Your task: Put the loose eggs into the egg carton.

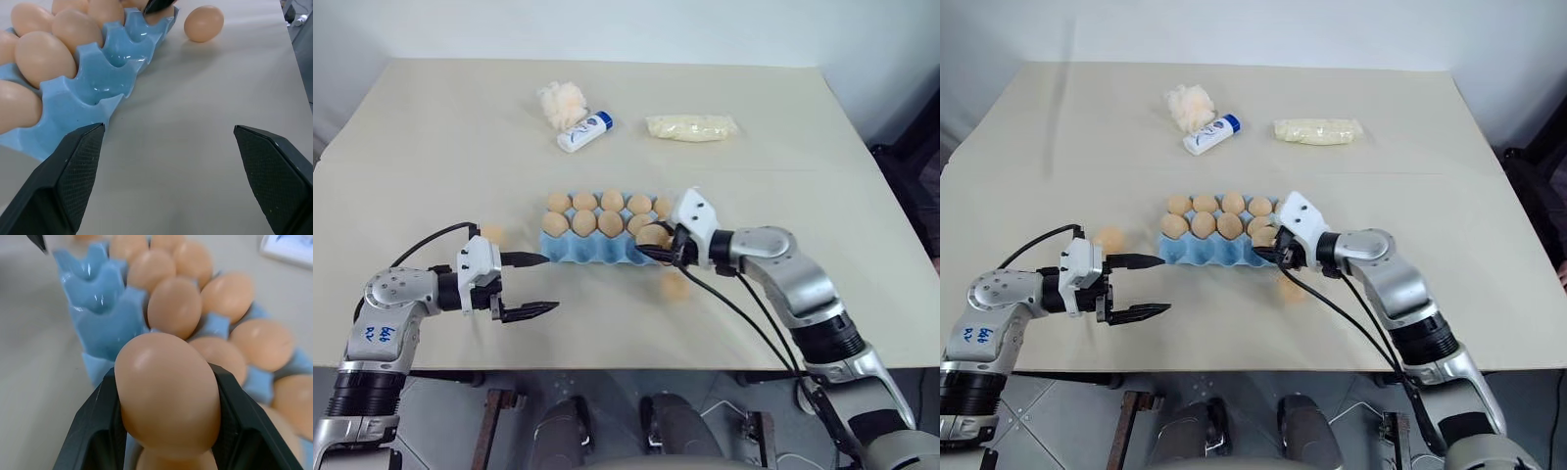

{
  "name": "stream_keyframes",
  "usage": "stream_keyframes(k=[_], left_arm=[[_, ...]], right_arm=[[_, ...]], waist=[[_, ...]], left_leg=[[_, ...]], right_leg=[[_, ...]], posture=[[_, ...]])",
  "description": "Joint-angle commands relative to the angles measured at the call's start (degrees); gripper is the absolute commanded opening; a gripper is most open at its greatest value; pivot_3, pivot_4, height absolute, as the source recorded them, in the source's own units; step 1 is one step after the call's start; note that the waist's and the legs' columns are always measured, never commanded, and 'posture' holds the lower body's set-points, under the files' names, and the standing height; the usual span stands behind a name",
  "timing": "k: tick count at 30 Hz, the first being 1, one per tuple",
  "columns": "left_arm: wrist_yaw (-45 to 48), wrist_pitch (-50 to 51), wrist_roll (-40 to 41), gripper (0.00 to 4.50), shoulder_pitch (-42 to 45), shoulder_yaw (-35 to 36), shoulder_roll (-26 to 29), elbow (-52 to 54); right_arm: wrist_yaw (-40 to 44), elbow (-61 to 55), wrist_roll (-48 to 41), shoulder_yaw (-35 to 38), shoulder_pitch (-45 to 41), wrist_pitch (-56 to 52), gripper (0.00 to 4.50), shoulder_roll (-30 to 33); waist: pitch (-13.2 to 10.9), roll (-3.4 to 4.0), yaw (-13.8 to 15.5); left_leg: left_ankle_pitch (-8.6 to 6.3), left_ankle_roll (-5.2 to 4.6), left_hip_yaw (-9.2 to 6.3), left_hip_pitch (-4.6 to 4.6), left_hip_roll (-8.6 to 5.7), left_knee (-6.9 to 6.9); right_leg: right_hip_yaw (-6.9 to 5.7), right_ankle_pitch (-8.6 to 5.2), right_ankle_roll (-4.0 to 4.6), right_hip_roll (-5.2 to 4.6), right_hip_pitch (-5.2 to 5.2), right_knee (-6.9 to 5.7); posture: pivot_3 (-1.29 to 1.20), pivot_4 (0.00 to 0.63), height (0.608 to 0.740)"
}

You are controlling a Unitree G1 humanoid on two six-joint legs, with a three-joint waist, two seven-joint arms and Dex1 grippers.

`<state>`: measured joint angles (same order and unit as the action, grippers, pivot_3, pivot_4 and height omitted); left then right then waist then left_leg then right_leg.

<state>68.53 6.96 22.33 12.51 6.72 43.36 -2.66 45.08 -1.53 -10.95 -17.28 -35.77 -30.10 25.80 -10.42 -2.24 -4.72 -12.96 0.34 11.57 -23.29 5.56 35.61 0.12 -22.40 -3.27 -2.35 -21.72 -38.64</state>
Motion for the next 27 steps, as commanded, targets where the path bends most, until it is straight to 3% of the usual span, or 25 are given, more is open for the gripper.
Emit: stream_keyframes(k=[1,8,14,19,27], left_arm=[[-0.9,-0.4,0.4,4.5,-0.7,1.5,0.7,2.1],[-1.0,-1.0,0.9,4.5,-0.5,0.8,-0.1,3.1],[-1.4,-2.4,-0.6,4.5,3.2,-3.0,-3.5,2.6],[-2.1,-4.8,-1.9,4.5,6.4,-5.0,-6.5,-0.6],[0.0,-9.1,-3.3,4.5,10.3,-7.8,-8.9,-4.4]], right_arm=[[-1.8,-0.1,1.0,0.5,-2.2,-0.6,2.09,-2.2],[0.7,-10.8,-2.6,5.7,3.0,-4.2,4.47,2.8],[2.7,-20.9,-7.6,20.6,18.1,1.6,4.47,10.1],[2.1,-20.8,-10.4,33.7,32.0,13.9,4.47,8.1],[1.8,-15.1,-11.0,39.0,42.6,23.2,4.47,6.3]], waist=[[0.0,0.0,0.0],[0.0,0.01,0.3],[0.0,-0.01,1.5],[0.0,-0.02,1.6],[0.0,0.0,1.4]], left_leg=[[0.0,0.0,0.01,0.0,0.0,0.0],[-0.01,0.01,0.02,-0.01,-0.01,-0.01],[-0.03,0.0,0.01,-0.01,-0.04,-0.11],[-0.02,-0.02,0.04,-0.01,-0.05,-0.18],[0.02,-0.01,0.06,0.09,-0.01,0.03]], right_leg=[[0.01,0.0,0.0,0.0,0.0,0.0],[0.0,0.0,0.0,-0.02,0.02,0.03],[-0.01,0.0,0.0,-0.02,0.13,0.34],[0.02,0.01,-0.02,0.07,0.2,0.54],[0.13,0.01,-0.04,0.17,0.22,0.24]], posture=[[0.0,0.15,0.74],[0.0,0.15,0.74],[0.0,0.15,0.74],[0.0,0.15,0.74],[0.0,0.15,0.74]])
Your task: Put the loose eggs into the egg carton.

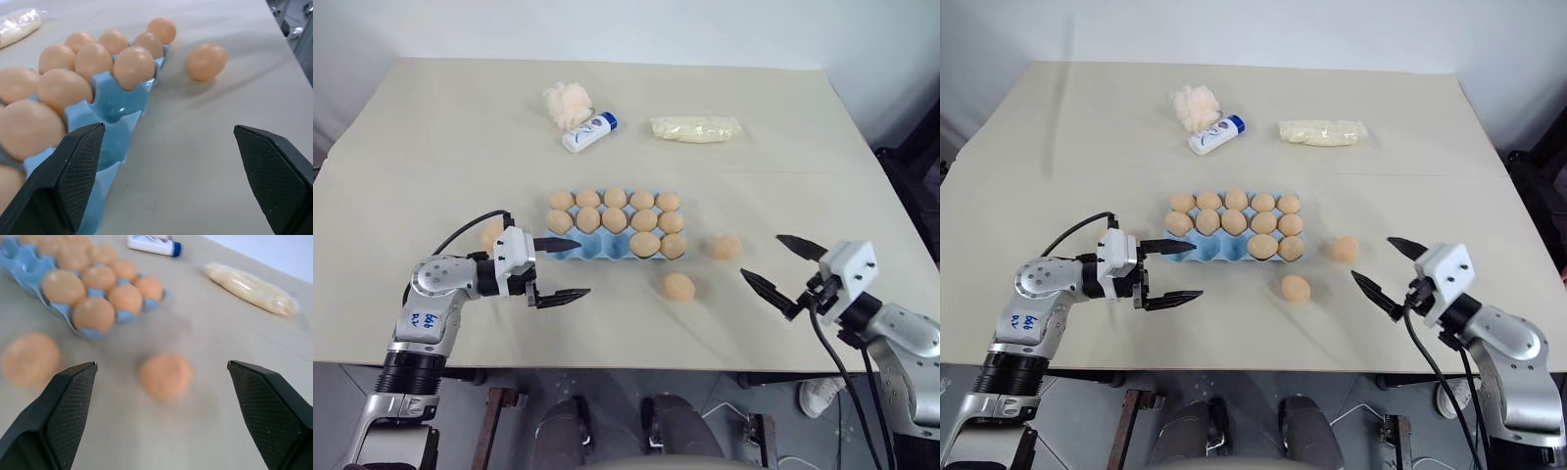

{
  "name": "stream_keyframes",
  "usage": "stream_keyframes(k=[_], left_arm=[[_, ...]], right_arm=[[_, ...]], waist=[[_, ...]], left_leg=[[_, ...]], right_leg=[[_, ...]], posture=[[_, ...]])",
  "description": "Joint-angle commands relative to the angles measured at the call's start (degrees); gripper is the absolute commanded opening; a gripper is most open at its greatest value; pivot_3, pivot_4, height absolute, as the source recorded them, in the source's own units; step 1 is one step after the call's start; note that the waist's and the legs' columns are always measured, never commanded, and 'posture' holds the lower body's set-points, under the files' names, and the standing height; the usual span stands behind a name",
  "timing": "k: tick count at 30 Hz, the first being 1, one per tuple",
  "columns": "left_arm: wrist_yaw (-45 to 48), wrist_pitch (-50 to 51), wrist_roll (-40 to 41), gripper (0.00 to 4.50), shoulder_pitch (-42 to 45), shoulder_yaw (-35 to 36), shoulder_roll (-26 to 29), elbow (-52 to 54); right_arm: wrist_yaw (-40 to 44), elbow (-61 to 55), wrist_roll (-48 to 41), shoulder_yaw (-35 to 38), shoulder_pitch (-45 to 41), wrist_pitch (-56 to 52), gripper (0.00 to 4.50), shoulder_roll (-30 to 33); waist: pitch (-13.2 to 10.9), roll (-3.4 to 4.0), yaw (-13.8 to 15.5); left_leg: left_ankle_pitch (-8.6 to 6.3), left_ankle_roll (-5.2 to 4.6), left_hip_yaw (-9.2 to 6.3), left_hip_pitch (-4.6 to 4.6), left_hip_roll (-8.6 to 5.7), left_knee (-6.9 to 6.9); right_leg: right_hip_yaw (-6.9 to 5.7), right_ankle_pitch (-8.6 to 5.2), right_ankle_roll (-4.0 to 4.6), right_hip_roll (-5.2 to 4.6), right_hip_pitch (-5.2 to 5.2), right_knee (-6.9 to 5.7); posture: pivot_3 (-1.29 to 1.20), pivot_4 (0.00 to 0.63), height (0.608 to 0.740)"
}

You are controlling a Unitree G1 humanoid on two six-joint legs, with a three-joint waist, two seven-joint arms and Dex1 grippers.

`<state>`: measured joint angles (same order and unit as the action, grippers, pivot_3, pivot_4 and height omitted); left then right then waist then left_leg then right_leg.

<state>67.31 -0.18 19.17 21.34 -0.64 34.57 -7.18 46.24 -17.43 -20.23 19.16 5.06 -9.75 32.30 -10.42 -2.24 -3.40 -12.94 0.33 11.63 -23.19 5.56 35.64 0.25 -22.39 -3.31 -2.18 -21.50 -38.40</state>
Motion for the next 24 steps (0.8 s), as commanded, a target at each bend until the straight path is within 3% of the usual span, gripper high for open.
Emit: stream_keyframes(k=[1,7,12,17,24], left_arm=[[1.3,-2.3,-0.3,4.5,1.8,-0.6,-0.3,-0.3],[1.1,-4.4,-1.3,4.5,3.3,-0.6,-0.8,-2.9],[1.0,-5.3,-1.9,4.5,2.2,-0.3,-0.1,-2.4],[0.0,-5.8,-2.0,4.5,1.5,0.3,0.0,-1.7],[-1.4,-4.7,-1.2,4.5,-0.6,1.4,1.0,1.9]], right_arm=[[1.1,1.5,-2.1,2.6,2.7,3.1,4.47,0.0],[2.2,6.6,-1.1,-0.1,-0.6,4.5,4.47,1.4],[3.9,10.9,-3.1,-6.5,-12.8,-1.4,4.47,1.0],[5.6,22.7,-0.3,-12.0,-23.4,-1.8,4.47,0.0],[8.0,36.2,3.6,-15.8,-29.3,3.9,4.47,-0.8]], waist=[[0.0,0.0,0.1],[0.0,0.02,-0.2],[0.0,0.06,-1.0],[-0.1,0.1,-1.0],[-0.1,0.17,-0.7]], left_leg=[[0.01,0.0,-0.02,0.01,0.0,0.04],[0.02,-0.03,-0.03,0.03,-0.01,0.2],[0.03,-0.02,-0.04,0.05,0.03,0.26],[0.04,-0.06,-0.09,-0.01,0.03,0.24],[0.02,-0.07,-0.05,-0.04,0.03,0.25]], right_leg=[[0.0,0.0,0.0,-0.01,0.0,-0.07],[0.03,0.04,0.0,-0.04,0.02,-0.23],[0.02,0.07,0.04,-0.05,0.01,-0.38],[-0.04,0.06,0.05,-0.05,-0.02,-0.33],[-0.03,0.03,0.0,-0.05,-0.03,-0.25]], posture=[[0.0,0.15,0.74],[0.0,0.15,0.74],[0.0,0.15,0.74],[0.0,0.15,0.74],[0.0,0.15,0.74]])
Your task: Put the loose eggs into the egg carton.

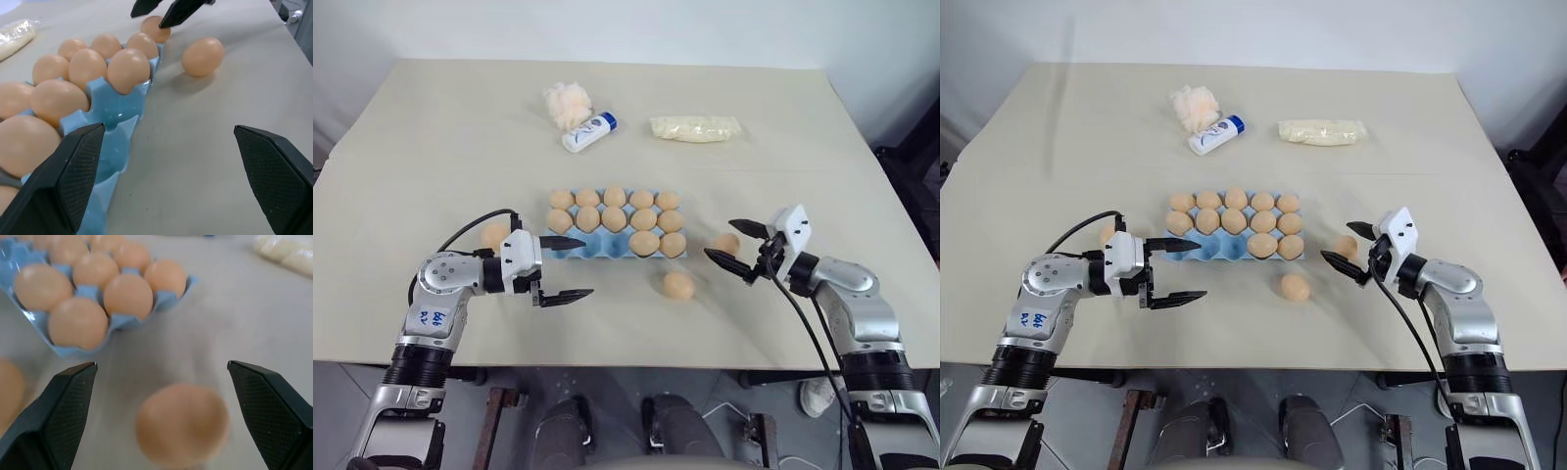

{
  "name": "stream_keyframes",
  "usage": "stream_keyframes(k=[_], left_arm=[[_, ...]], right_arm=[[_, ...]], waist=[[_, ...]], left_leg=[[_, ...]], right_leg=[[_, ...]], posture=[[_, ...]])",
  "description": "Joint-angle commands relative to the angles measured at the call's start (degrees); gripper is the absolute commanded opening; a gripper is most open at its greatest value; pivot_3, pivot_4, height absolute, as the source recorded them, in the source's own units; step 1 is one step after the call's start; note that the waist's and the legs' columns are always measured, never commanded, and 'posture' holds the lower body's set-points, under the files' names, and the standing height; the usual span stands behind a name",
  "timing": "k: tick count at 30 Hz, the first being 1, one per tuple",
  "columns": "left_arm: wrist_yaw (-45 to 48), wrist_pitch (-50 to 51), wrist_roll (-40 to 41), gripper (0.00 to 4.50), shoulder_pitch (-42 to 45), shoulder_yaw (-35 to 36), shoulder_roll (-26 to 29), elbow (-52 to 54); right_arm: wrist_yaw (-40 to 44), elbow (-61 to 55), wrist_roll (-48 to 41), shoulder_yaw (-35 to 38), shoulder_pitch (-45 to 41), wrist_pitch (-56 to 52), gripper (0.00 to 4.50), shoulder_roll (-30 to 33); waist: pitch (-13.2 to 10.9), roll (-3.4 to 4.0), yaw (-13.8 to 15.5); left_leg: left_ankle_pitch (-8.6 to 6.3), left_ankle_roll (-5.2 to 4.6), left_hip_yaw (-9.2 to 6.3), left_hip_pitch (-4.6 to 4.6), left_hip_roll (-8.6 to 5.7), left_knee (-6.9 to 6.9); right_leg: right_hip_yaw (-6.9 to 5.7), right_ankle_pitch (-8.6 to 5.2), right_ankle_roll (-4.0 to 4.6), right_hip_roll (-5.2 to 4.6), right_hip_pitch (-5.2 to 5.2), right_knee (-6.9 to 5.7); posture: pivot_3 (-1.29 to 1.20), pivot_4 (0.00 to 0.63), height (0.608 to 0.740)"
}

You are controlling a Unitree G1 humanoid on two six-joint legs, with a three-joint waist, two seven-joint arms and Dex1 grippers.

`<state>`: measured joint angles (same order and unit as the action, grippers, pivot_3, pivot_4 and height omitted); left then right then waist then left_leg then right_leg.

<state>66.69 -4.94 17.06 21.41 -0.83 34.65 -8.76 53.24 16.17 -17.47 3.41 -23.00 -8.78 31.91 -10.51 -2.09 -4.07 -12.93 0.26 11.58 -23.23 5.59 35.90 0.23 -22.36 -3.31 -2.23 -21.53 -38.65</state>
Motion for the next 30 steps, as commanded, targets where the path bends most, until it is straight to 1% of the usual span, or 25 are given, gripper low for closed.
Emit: stream_keyframes(k=[1,3,4,7,8,11,13,15,18,22,25,29,30], left_arm=[[-1.0,0.2,1.0,4.5,-0.9,1.7,1.0,3.8],[-1.7,0.4,1.0,4.5,-1.9,2.5,1.5,4.5],[-2.1,0.5,1.0,4.5,-2.3,2.9,1.7,4.7],[-2.9,0.5,1.0,4.5,-3.0,3.7,2.1,4.8],[-3.3,0.6,1.0,4.5,-3.2,4.0,2.3,4.8],[-4.7,1.4,1.7,4.5,-3.5,5.7,2.5,4.7],[-5.8,2.6,2.7,4.5,-4.2,7.9,3.4,4.8],[-5.1,3.5,3.2,4.5,-5.2,9.3,5.0,4.8],[-4.6,3.5,3.2,4.5,-6.5,10.7,6.6,4.1],[-4.9,3.4,3.2,4.5,-7.4,11.5,6.8,3.8],[-5.5,3.5,3.1,4.5,-8.2,11.3,6.4,5.0],[-6.2,3.8,3.1,4.5,-8.8,11.1,6.1,6.2],[-6.3,3.8,3.1,4.5,-8.9,11.1,6.2,6.3]], right_arm=[[1.2,3.4,1.0,-0.1,-1.5,3.4,4.3,-0.5],[2.4,4.1,0.1,-0.1,-1.8,3.4,3.84,-0.8],[2.8,4.2,-0.1,0.0,-1.9,3.4,3.55,-0.9],[3.5,3.6,0.3,-0.3,-1.9,4.0,2.49,-0.8],[3.7,2.7,0.5,-0.6,-1.9,4.0,2.3,-0.7],[3.9,-1.7,-0.9,-0.6,-2.5,2.0,2.3,-1.2],[3.3,-6.8,-4.7,-0.6,-4.4,-2.9,2.3,-3.4],[3.5,-10.7,-5.2,-2.9,-6.2,-5.5,2.3,-4.9],[0.9,-14.0,-4.6,-6.9,-10.2,-9.9,2.3,-9.3],[-2.9,-12.6,-0.9,-12.5,-15.2,-13.0,2.3,-14.5],[-5.7,-8.8,1.6,-14.7,-18.5,-12.7,2.3,-18.2],[-5.6,-4.8,4.3,-16.6,-19.2,-10.2,2.3,-19.4],[-5.3,-4.4,4.6,-16.8,-19.0,-10.1,2.59,-19.3]], waist=[[0.0,0.03,0.0],[-0.1,0.09,0.0],[-0.1,0.12,-0.1],[-0.1,0.14,-0.6],[-0.1,0.15,-0.6],[-0.1,0.22,-0.7],[-0.1,0.22,-1.0],[-0.2,0.24,-1.4],[-0.2,0.25,-1.5],[-0.2,0.25,-1.2],[-0.1,0.24,-0.8],[-0.1,0.23,-0.6],[-0.1,0.23,-0.6]], left_leg=[[0.0,0.0,0.02,0.0,0.0,0.0],[0.0,0.01,0.02,0.0,0.0,0.01],[0.0,0.01,0.03,0.0,0.0,0.01],[0.0,0.01,0.03,0.0,0.01,0.03],[0.0,0.01,0.03,0.01,0.0,0.04],[0.01,0.01,0.03,0.02,0.0,0.06],[0.01,0.02,0.03,0.02,0.01,0.06],[0.03,0.06,0.03,0.02,0.08,0.04],[0.05,0.13,0.0,0.05,0.11,0.0],[0.03,0.12,-0.01,0.01,0.07,-0.07],[0.0,0.11,0.01,-0.06,0.03,-0.08],[-0.02,0.1,0.0,-0.08,0.01,-0.13],[-0.02,0.09,0.01,-0.08,-0.01,-0.15]], right_leg=[[0.01,0.0,-0.01,0.0,-0.01,0.0],[0.02,-0.01,-0.01,0.0,-0.01,-0.01],[0.03,-0.01,-0.01,0.0,-0.01,-0.01],[0.04,-0.01,-0.01,0.0,0.0,-0.03],[0.04,-0.01,-0.01,0.0,0.0,-0.06],[0.05,-0.01,-0.01,-0.01,0.0,-0.11],[0.05,-0.01,-0.01,0.0,-0.01,-0.14],[0.08,0.0,0.0,0.04,-0.06,-0.2],[0.03,-0.02,0.04,0.05,-0.09,-0.27],[-0.04,-0.02,0.05,-0.02,-0.13,-0.24],[-0.06,-0.02,0.05,-0.06,-0.19,-0.2],[-0.1,-0.02,0.04,-0.09,-0.2,-0.15],[-0.1,-0.02,0.04,-0.1,-0.19,-0.11]], posture=[[0.0,0.15,0.74],[0.0,0.15,0.74],[0.0,0.15,0.74],[0.0,0.15,0.74],[0.0,0.15,0.74],[0.0,0.15,0.74],[0.0,0.15,0.74],[0.0,0.15,0.74],[0.0,0.15,0.74],[0.0,0.15,0.74],[0.0,0.15,0.74],[0.0,0.15,0.74],[0.0,0.15,0.74]])
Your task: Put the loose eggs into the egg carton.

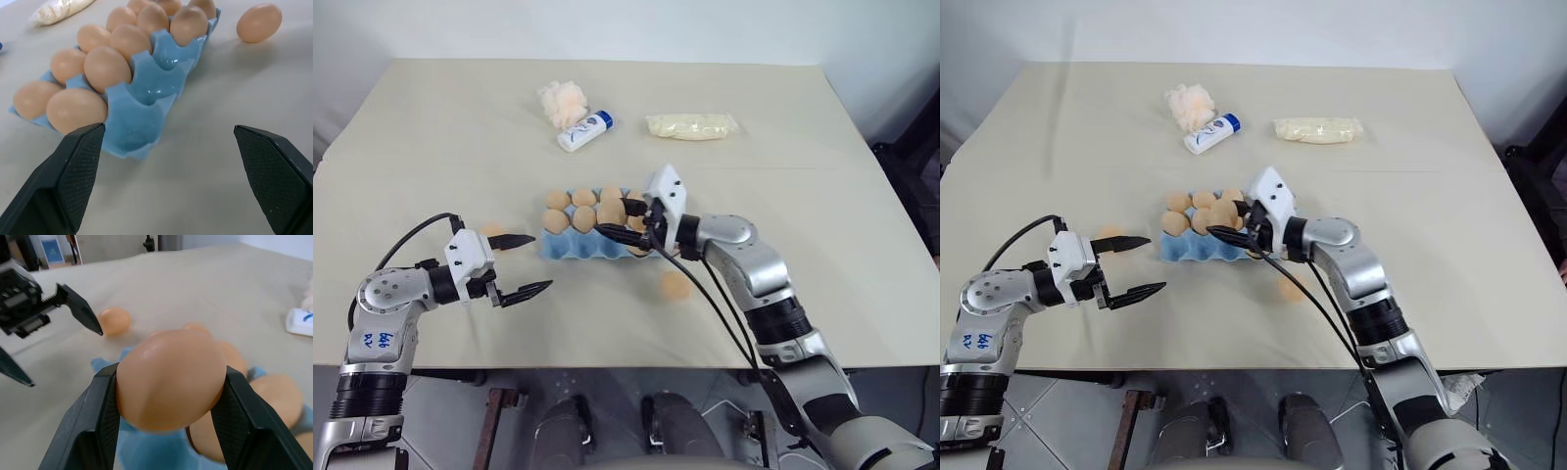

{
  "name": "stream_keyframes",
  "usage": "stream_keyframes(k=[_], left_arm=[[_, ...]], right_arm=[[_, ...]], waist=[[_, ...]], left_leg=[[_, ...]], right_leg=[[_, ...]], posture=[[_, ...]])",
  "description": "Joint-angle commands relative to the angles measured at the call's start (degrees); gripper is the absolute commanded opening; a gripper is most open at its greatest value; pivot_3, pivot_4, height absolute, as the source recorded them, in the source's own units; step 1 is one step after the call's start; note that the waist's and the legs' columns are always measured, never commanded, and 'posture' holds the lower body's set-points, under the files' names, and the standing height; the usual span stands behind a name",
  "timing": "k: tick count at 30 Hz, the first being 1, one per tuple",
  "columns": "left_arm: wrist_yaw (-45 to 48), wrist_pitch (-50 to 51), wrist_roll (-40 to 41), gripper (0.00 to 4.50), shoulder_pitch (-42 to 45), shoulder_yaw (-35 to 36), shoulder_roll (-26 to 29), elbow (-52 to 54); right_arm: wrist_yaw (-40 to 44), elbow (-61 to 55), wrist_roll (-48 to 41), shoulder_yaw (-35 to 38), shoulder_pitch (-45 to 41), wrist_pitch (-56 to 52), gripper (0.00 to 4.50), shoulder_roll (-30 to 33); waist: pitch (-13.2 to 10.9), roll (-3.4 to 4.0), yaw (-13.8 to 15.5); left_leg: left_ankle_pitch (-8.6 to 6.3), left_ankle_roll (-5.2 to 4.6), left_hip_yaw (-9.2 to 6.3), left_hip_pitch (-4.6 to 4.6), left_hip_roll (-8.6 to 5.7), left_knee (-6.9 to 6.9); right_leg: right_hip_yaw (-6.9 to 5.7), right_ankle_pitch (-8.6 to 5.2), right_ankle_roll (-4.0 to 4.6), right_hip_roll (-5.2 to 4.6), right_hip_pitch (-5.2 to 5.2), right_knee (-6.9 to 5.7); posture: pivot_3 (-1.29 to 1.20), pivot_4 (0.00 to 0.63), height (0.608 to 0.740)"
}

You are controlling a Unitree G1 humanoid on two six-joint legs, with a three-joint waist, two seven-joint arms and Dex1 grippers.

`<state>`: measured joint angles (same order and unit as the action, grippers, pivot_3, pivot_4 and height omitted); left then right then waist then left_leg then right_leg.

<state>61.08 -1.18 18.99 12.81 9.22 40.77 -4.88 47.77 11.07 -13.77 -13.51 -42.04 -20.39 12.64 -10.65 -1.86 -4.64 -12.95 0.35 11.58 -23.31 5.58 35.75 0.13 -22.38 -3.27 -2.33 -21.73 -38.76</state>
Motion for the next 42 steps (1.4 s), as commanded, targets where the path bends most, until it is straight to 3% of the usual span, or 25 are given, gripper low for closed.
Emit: stream_keyframes(k=[1,2,6,16,20,24,31,42], left_arm=[[-0.8,0.0,1.2,4.5,-0.3,1.1,0.1,2.5],[-0.8,0.0,1.2,4.5,-0.3,1.0,0.1,2.5],[-0.8,0.0,1.1,4.5,0.5,0.4,-0.1,2.2],[2.8,3.7,1.9,4.5,5.1,-5.3,-2.8,1.7],[4.3,2.4,0.7,4.5,9.7,-9.7,-6.8,-1.2],[5.9,1.8,0.4,4.5,11.8,-11.1,-7.8,-3.1],[7.0,0.2,-0.4,4.5,13.9,-11.5,-8.3,-5.7],[6.1,-0.6,-0.1,4.5,10.1,-8.1,-4.7,-4.2]], right_arm=[[0.7,0.6,1.0,0.0,0.3,1.6,2.9,0.3],[1.1,0.4,1.1,0.0,0.6,1.6,3.07,0.6],[3.2,-3.6,-0.2,1.4,2.3,0.7,4.46,2.6],[5.9,-19.3,-8.9,13.2,14.6,1.4,4.48,12.0],[9.2,-24.0,-12.1,29.1,33.6,5.8,4.48,20.9],[10.7,-24.2,-12.8,34.0,42.7,8.8,4.48,24.3],[12.6,-20.0,-9.6,31.1,45.8,14.6,4.48,24.8],[10.4,-23.9,-8.7,11.6,30.8,4.6,4.48,20.0]], waist=[[0.0,0.0,-0.1],[0.0,0.0,-0.2],[0.0,0.0,-0.3],[0.0,-0.01,0.4],[0.0,-0.01,2.1],[0.0,0.01,1.7],[0.0,0.01,0.9],[0.0,0.02,0.0]], left_leg=[[0.0,0.0,0.02,0.0,-0.01,-0.03],[0.0,0.0,0.03,0.0,-0.01,-0.04],[0.01,0.01,0.03,0.0,0.01,-0.12],[-0.02,0.03,0.01,0.01,-0.03,-0.2],[-0.03,0.02,-0.06,0.02,-0.05,-0.19],[-0.08,-0.06,0.06,0.03,-0.16,-0.18],[0.03,0.05,-0.06,0.2,0.06,-0.04],[0.03,0.05,-0.12,0.16,0.1,0.09]], right_leg=[[0.02,0.0,0.0,0.0,0.0,0.05],[0.02,0.0,0.0,0.0,0.0,0.06],[0.02,0.0,0.0,0.03,-0.02,0.06],[0.01,-0.01,-0.04,0.03,0.07,0.27],[-0.02,-0.03,-0.07,0.05,0.15,0.38],[0.25,-0.09,-0.19,0.1,0.21,0.64],[0.29,0.07,-0.04,0.35,0.25,0.36],[0.25,0.08,0.01,0.29,0.18,0.12]], posture=[[0.0,0.15,0.74],[0.0,0.15,0.74],[0.0,0.15,0.74],[0.0,0.15,0.74],[0.0,0.15,0.74],[0.0,0.15,0.74],[0.0,0.15,0.74],[0.0,0.15,0.74]])
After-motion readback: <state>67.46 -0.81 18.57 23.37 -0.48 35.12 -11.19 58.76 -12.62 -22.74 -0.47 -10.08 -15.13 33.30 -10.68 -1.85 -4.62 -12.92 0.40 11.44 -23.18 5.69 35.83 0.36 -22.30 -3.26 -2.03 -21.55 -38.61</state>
